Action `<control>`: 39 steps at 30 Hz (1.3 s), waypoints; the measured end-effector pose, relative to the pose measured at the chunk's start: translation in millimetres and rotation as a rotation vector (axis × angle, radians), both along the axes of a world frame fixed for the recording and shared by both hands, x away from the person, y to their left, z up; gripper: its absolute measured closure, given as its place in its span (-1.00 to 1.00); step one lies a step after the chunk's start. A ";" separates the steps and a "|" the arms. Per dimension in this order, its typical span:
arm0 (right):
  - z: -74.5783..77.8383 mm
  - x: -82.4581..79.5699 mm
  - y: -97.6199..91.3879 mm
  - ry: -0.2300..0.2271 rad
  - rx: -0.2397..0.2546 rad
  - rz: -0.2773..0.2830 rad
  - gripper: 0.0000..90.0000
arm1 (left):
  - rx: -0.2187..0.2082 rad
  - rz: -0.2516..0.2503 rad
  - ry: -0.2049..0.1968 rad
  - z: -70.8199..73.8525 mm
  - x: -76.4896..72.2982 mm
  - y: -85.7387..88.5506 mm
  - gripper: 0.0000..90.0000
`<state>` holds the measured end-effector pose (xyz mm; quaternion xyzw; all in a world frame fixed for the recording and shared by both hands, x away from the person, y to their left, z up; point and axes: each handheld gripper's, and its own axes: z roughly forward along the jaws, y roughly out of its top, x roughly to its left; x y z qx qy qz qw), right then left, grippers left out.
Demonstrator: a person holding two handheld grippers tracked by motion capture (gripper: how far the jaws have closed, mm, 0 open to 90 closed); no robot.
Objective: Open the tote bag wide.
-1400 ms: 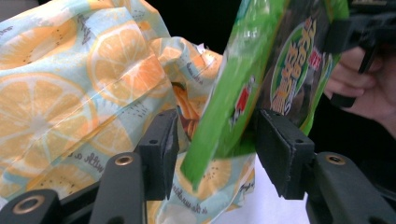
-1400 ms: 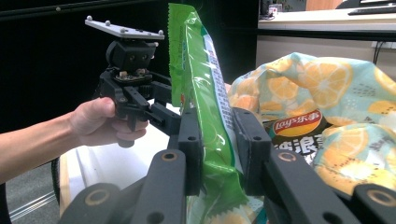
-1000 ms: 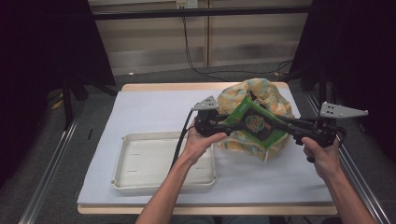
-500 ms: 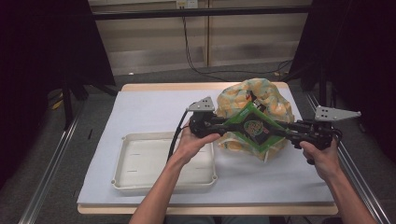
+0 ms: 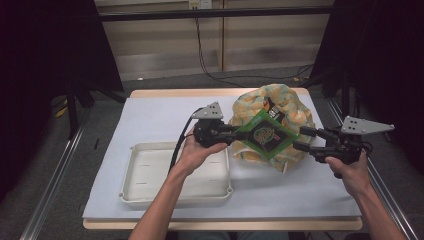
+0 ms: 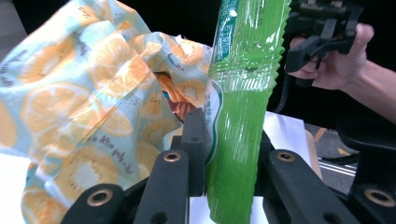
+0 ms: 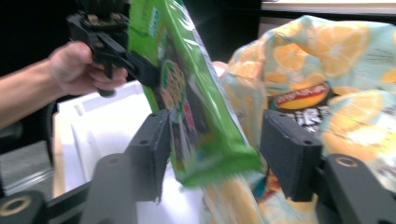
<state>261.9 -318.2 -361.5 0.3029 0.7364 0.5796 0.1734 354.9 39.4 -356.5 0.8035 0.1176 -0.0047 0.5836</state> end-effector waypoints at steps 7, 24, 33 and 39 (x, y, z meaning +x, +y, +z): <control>-8.3 -8.1 -6.9 0.011 -0.002 -0.055 -0.25 | 0.013 0.047 -0.004 5.0 -1.4 30.7 0.69; -22.5 -37.1 -22.3 -0.043 -0.033 -0.222 -0.78 | 0.073 0.121 0.003 9.3 -2.3 97.4 0.69; -30.5 -38.5 -27.2 -0.015 -0.014 -0.234 -0.90 | 0.142 0.172 0.016 12.4 -1.7 133.6 0.68; -35.5 -39.1 -27.9 -0.014 -0.010 -0.243 -0.89 | 0.161 0.219 0.023 10.3 -0.2 156.6 0.68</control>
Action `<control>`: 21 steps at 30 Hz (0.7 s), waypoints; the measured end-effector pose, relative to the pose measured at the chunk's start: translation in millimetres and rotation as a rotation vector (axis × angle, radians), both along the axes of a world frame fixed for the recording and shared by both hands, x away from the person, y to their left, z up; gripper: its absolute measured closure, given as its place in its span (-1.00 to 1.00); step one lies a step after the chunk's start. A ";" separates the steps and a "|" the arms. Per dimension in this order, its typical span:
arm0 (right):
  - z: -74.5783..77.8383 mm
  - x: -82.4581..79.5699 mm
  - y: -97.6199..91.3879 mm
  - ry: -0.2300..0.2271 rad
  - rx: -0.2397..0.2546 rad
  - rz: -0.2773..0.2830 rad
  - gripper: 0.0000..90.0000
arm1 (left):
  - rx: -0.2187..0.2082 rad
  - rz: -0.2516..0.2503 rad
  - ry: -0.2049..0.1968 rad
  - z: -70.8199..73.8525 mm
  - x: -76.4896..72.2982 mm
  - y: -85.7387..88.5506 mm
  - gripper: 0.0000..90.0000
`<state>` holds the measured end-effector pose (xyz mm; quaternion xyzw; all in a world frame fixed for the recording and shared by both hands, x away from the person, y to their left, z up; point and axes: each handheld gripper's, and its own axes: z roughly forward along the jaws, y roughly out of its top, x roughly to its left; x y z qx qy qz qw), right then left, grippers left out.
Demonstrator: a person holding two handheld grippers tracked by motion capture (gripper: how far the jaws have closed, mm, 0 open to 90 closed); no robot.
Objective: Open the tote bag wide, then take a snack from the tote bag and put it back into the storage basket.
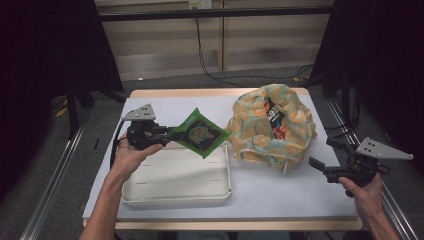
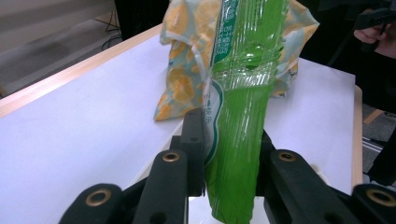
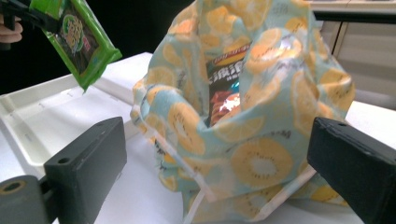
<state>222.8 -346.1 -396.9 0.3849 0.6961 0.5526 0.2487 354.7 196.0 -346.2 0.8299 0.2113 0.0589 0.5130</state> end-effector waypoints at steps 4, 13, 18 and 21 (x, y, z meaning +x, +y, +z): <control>-2.7 -0.4 0.2 0.002 -0.008 -0.003 -0.92 | 0.038 0.030 -0.006 -2.3 1.4 11.6 0.68; -3.7 1.0 -0.5 0.014 -0.003 -0.002 -0.90 | 0.083 0.064 0.012 -6.8 7.9 28.3 0.67; -5.0 2.2 2.5 0.015 -0.014 0.008 -0.89 | 0.154 0.081 0.028 -12.4 7.7 41.8 0.67; -5.3 2.6 2.7 0.015 -0.014 0.011 -0.89 | 0.166 0.110 0.036 -18.7 8.3 55.3 0.67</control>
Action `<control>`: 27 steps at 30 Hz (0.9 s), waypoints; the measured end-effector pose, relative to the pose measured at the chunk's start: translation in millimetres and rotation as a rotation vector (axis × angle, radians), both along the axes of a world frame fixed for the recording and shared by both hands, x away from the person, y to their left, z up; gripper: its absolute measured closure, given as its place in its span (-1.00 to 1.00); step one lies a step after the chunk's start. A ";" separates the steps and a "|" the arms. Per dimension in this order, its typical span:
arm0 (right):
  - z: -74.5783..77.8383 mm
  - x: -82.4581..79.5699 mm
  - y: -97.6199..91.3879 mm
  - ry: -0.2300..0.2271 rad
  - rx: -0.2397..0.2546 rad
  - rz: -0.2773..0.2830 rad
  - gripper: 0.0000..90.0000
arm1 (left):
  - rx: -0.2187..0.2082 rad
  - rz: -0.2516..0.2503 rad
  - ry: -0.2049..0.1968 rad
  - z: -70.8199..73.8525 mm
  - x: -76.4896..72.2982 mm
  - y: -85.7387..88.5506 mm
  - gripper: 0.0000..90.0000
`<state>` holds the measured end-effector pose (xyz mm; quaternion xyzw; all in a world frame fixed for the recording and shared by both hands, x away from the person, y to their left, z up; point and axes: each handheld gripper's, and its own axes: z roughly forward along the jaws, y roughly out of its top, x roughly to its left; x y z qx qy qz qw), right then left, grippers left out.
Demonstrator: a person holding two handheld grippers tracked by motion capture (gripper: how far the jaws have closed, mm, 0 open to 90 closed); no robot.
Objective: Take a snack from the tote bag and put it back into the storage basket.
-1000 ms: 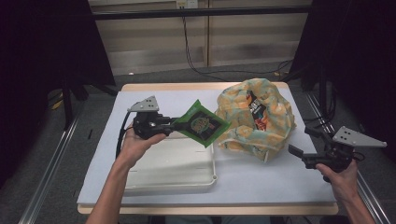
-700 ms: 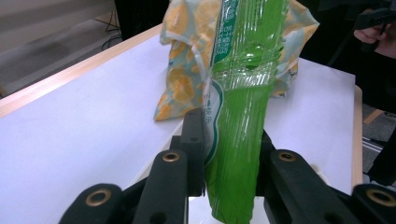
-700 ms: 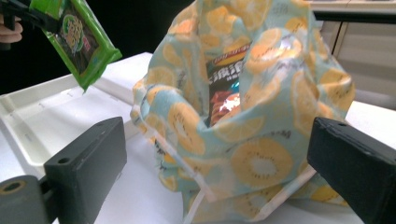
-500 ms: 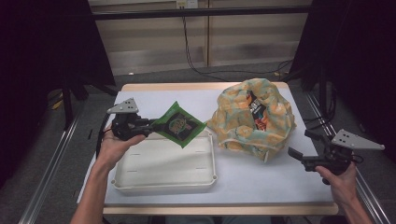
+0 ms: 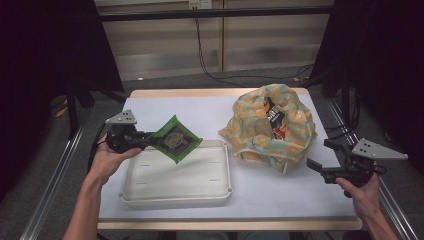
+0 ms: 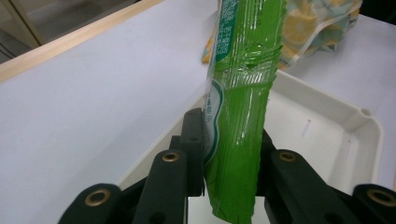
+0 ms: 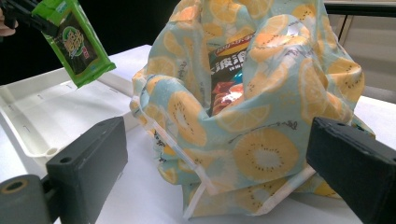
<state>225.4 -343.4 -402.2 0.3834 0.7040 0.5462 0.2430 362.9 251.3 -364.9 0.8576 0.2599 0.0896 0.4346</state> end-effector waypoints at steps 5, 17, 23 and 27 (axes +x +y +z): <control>-0.6 0.1 1.3 0.003 -0.009 0.002 -0.89 | 0.049 0.006 0.036 -9.2 3.2 11.6 0.67; -2.2 2.8 1.0 0.011 -0.016 0.007 -0.88 | 0.068 0.046 0.071 -18.7 11.2 41.5 0.67; -3.2 3.8 2.1 0.016 -0.014 0.009 -0.88 | 0.125 0.046 0.107 -10.4 17.6 48.9 0.66; -3.2 4.5 1.9 0.016 -0.019 0.008 -0.88 | 0.168 0.077 0.106 -6.7 25.8 51.5 0.64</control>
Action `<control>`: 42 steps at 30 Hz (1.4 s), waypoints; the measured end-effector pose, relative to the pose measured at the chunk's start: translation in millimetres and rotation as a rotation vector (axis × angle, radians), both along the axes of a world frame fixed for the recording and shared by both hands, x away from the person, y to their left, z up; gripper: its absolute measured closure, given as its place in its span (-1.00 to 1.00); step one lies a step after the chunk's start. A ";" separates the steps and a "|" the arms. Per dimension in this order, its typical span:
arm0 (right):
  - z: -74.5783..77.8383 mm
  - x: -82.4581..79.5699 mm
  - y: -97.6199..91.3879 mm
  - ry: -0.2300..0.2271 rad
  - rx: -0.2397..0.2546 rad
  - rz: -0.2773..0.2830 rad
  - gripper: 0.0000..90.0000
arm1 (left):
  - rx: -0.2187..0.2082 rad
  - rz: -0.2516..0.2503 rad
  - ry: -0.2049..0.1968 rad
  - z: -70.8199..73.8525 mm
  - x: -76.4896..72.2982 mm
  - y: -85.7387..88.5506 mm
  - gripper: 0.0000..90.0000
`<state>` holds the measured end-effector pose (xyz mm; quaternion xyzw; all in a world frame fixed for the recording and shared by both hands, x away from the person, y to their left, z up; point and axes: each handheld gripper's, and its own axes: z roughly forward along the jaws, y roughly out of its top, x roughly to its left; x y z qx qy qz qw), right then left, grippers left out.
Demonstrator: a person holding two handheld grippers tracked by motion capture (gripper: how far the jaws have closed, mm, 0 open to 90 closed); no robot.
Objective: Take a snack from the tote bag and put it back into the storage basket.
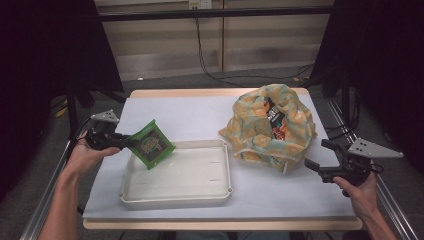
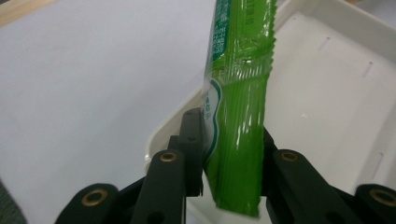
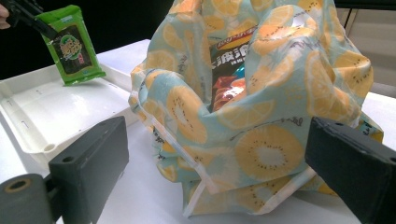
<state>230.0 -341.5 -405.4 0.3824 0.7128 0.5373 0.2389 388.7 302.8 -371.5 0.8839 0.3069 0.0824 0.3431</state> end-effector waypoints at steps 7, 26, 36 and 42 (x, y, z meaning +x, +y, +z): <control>-0.6 0.7 0.5 0.003 -0.002 -0.001 -0.87 | -0.048 0.086 -0.065 -7.5 17.8 -12.4 0.52; -2.1 4.3 0.0 0.020 0.003 0.003 -0.85 | -0.179 0.195 -0.097 -32.2 38.5 -18.9 0.10; -5.4 2.7 0.0 0.024 0.000 0.013 -0.85 | -0.228 0.269 -0.114 -30.0 35.3 -15.2 -0.43; -5.2 3.2 -1.9 0.022 0.006 0.009 -0.85 | -0.253 0.281 -0.123 -27.0 28.8 -12.7 -0.47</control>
